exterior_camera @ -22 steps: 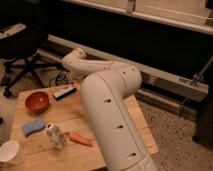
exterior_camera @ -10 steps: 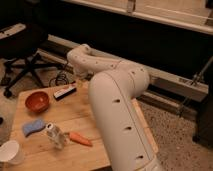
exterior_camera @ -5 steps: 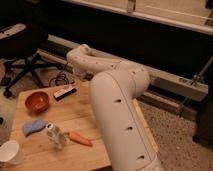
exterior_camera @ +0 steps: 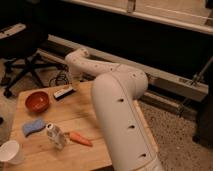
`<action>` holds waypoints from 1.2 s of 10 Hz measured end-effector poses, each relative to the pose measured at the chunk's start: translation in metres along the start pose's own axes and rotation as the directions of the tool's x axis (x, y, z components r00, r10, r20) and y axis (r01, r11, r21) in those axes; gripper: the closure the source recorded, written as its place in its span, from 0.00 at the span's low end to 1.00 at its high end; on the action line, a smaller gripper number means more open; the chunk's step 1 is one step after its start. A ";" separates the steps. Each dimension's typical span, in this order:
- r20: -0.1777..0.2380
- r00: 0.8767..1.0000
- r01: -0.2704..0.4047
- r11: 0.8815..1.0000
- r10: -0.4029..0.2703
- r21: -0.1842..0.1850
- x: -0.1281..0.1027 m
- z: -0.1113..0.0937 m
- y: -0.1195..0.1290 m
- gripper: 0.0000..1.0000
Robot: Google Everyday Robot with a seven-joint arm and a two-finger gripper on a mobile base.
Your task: Place the eraser on the white sponge
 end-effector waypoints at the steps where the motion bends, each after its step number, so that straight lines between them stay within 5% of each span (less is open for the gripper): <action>1: 0.017 0.999 0.048 0.999 -0.047 -0.013 -0.006 0.003 0.004 0.22; 5: 0.044 0.979 0.201 0.976 -0.197 -0.085 -0.023 0.008 0.015 0.22; 12: 0.010 0.969 0.244 0.948 -0.248 -0.203 -0.033 0.042 0.014 0.22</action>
